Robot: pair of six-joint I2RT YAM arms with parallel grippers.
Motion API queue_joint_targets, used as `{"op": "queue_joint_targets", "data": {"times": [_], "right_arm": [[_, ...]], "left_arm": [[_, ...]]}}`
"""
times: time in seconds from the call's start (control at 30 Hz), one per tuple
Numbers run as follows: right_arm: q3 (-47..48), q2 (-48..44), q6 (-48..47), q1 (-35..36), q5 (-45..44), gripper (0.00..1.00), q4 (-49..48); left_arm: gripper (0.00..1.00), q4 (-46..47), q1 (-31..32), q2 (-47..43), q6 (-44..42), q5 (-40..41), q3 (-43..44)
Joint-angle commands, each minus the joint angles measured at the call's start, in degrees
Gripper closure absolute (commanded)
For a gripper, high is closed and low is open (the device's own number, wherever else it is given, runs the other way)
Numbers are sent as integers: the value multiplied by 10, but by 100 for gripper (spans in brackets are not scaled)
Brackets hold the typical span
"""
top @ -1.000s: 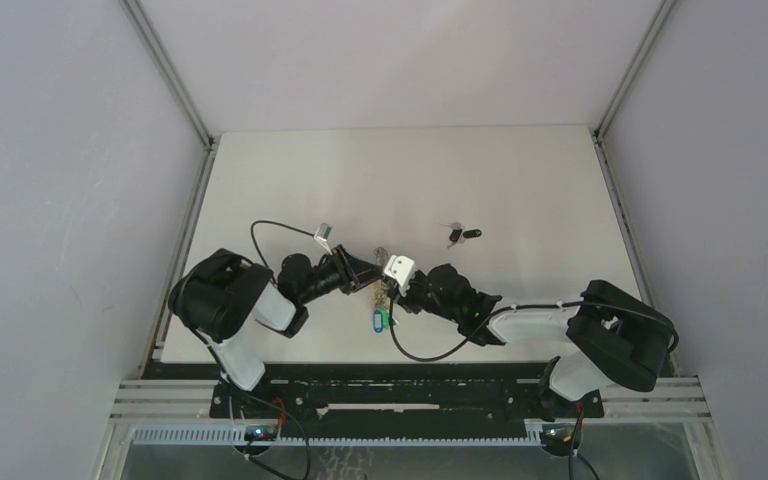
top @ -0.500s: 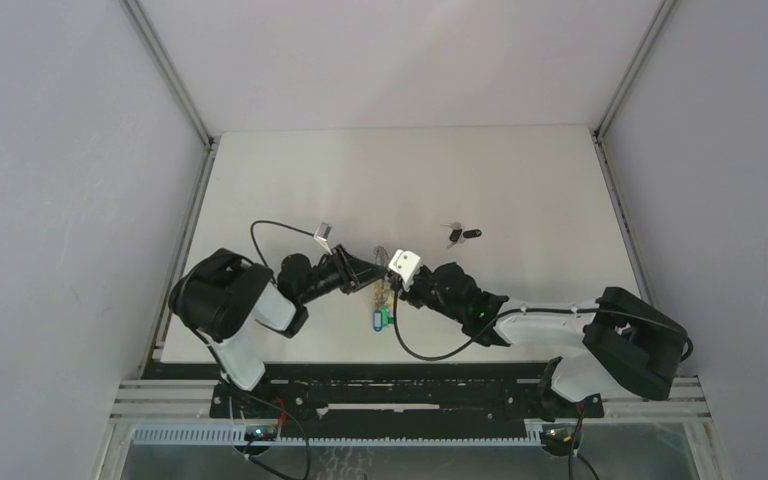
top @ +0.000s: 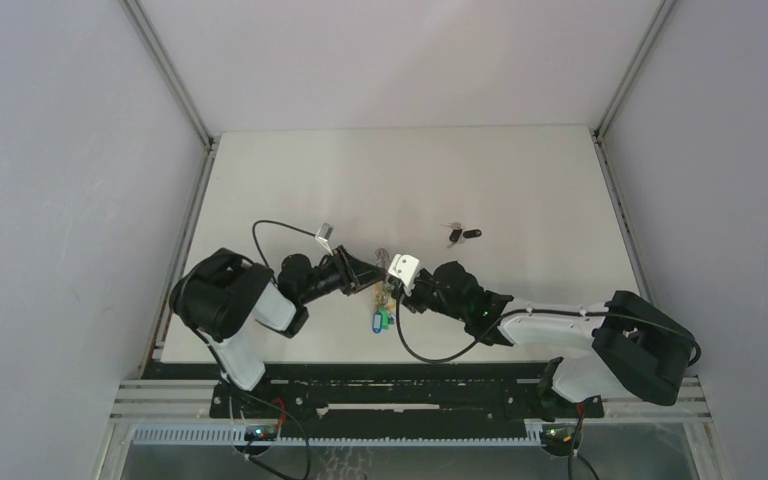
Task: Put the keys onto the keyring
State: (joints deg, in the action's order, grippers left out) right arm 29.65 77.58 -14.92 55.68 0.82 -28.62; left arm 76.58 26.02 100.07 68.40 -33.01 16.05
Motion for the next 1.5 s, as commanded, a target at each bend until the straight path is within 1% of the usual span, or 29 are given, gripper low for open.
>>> {"op": "queue_joint_targets", "data": {"times": [0.0,0.13,0.3,0.4,0.8,1.0,1.47], "right_arm": [[33,-21,-2,-4,85,63,68],[25,-39,7,-7,56,62,78],[1,-69,11,-20,-13,62,36],[0,-63,7,-25,-35,61,20],[3,2,-11,-9,-2,56,-34],[10,26,-20,-4,-6,55,-43],[22,40,-20,5,10,53,-43]], "left_arm": [[93,32,3,-2,2,-11,-3],[93,32,3,-5,1,-12,-6],[93,31,3,-7,-1,-15,-6],[93,32,2,-9,-1,-15,-7],[93,32,3,-8,3,-16,-6],[93,32,3,-7,6,-18,-4],[93,32,3,-5,7,-17,-5]]}}
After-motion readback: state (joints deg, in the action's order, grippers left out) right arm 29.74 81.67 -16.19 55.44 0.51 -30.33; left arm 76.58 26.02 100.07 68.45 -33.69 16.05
